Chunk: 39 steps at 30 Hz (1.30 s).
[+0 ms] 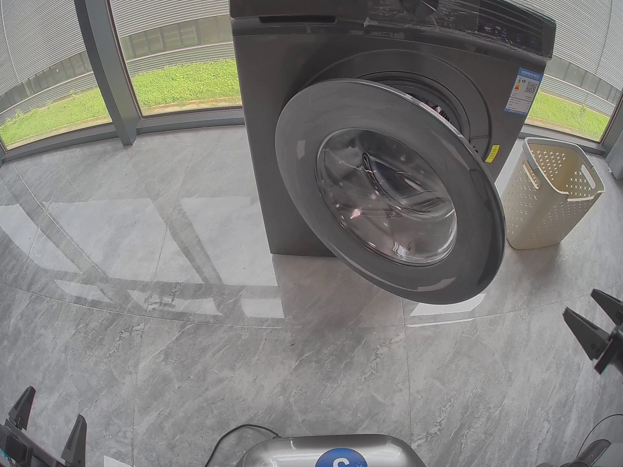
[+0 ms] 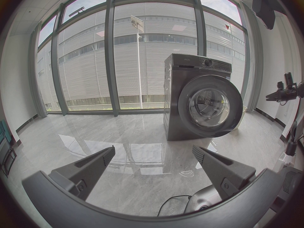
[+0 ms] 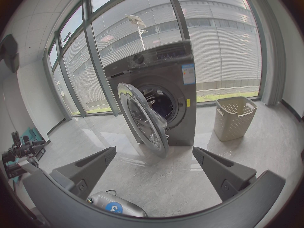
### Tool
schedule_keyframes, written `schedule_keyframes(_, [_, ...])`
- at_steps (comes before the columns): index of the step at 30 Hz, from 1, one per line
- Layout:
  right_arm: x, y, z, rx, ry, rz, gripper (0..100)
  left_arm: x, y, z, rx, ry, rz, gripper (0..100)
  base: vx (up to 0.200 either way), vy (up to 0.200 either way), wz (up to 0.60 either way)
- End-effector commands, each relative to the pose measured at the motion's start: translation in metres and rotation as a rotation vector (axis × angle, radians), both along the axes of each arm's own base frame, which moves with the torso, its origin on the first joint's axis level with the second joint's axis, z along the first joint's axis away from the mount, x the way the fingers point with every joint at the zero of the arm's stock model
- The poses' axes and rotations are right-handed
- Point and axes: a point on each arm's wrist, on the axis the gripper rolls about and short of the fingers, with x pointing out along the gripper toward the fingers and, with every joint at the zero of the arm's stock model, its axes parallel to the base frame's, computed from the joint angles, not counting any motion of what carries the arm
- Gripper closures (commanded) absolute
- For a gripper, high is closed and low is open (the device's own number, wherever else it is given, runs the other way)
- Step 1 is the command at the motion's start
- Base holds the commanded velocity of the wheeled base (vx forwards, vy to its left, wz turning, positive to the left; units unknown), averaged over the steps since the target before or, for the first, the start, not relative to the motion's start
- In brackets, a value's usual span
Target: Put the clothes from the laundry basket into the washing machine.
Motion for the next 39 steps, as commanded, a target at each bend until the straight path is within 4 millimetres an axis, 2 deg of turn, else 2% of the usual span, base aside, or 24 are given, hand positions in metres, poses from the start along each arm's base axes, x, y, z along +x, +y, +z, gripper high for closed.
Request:
schedule_keyframes(1, [0.092, 0.034, -0.026, 0.024, 0.195, 0.097, 0, 0.001, 0.000, -0.004, -0.008, 0.013, 0.000, 0, 0.000, -0.200, 0.00])
schedule_keyframes(6, [0.107, 0.041, -0.028, 0.024, 0.172, 0.114, 0, 0.001, 0.000, -0.005, -0.005, 0.015, -0.002, 0, 0.000, -0.120, 0.00])
schedule_keyframes(13, [0.104, 0.060, -0.031, 0.018, 0.181, 0.217, 0, 0.001, 0.000, -0.004, -0.003, 0.010, -0.002, 0, 0.000, 0.000, 0.00])
schedule_keyframes(25, [0.121, 0.072, -0.037, 0.009, 0.199, 0.210, 0, 0.001, 0.000, -0.005, -0.022, 0.015, 0.000, 0, 0.200, 0.000, 0.00])
schedule_keyframes(31, [0.139, 0.076, -0.042, 0.020, 0.175, 0.147, 0, 0.001, 0.000, -0.005, -0.022, 0.015, 0.000, 0, 0.000, 0.000, 0.00])
schedule_keyframes(34, [0.146, 0.072, -0.043, 0.022, 0.154, 0.083, 0, 0.001, 0.000, -0.005, -0.022, 0.015, 0.000, 0, 0.000, 0.000, 0.00])
schedule_keyframes(39, [0.147, 0.048, -0.045, 0.025, 0.142, -0.053, 0, 0.001, 0.000, -0.005, -0.022, 0.015, 0.000, 0, 0.000, -0.200, 0.00])
